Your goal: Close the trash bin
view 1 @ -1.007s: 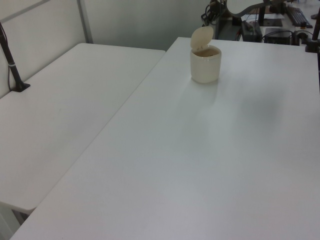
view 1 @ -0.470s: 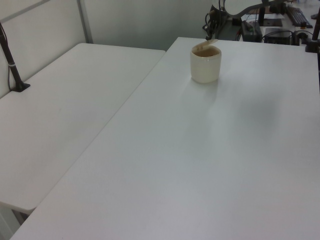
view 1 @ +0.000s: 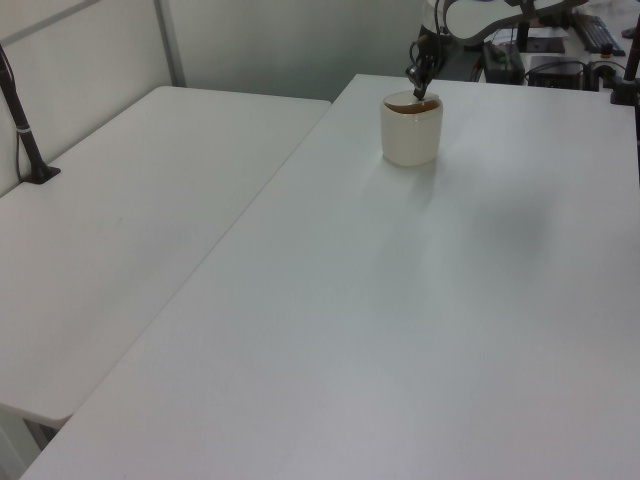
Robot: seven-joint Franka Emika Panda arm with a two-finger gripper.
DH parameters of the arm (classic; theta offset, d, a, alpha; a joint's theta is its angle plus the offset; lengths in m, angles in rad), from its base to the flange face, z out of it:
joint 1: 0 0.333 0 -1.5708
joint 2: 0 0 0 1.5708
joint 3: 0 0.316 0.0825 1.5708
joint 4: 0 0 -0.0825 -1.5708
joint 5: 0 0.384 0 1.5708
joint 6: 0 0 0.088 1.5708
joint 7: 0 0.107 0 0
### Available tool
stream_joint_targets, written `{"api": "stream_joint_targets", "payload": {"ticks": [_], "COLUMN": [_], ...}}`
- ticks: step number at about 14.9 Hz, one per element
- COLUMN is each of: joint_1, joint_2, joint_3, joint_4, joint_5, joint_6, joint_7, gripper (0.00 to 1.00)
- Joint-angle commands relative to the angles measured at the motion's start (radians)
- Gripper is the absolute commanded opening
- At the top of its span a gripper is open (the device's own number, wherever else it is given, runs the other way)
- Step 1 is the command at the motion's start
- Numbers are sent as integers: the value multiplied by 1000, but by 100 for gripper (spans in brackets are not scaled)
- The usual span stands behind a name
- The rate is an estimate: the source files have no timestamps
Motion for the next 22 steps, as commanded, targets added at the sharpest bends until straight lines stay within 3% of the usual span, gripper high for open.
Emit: {"api": "stream_joint_targets", "payload": {"ticks": [1, 9, 13, 17, 22], "joint_1": [1, -2, 12, 109, 242], "joint_2": [3, 26, -46, -141, -239], "joint_3": [-2, -2, 1, 0, 0], "joint_4": [-21, -27, -4, -3, -7], "joint_5": [-11, -11, 5, 0, -14], "joint_6": [-11, -9, -25, -152, -446], "joint_7": [-19, -17, -13, -13, -26], "gripper": [2, 3, 3, 3, 3]}}
